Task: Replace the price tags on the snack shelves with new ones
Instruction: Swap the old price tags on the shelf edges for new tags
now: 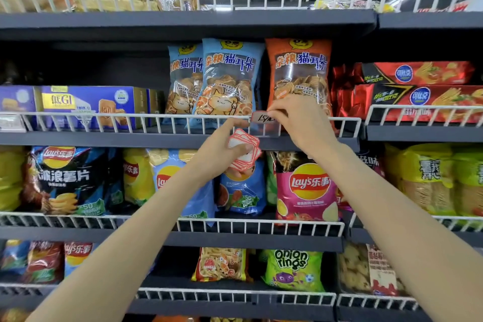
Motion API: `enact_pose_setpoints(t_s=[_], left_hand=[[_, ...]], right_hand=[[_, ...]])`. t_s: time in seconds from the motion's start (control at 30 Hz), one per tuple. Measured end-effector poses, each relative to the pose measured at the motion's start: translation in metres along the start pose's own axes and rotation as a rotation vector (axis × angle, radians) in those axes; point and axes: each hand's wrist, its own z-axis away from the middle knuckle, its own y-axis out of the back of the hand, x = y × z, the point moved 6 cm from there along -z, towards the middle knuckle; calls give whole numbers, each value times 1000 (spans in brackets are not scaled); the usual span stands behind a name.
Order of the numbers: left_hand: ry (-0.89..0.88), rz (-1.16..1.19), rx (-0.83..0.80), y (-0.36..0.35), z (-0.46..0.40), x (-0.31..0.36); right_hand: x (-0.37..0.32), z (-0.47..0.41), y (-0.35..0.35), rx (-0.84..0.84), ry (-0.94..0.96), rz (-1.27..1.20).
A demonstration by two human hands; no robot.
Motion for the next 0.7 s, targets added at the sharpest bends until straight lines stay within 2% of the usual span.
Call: enact_pose_setpoints(t_s=[0.1, 0.23, 0.37, 0.7], left_hand=[[0, -14, -9, 0, -2, -2], [-11, -44, -14, 2, -4, -4], [-18, -82, -10, 3, -7, -7], [-16, -99, 4, 3, -10, -9]], right_hand=[[-1, -1, -2, -16, 6, 102], [-2, 0, -1, 47, 18, 146], [-4, 2, -8, 34, 80, 311], [-10, 10, -12, 63, 104, 376]])
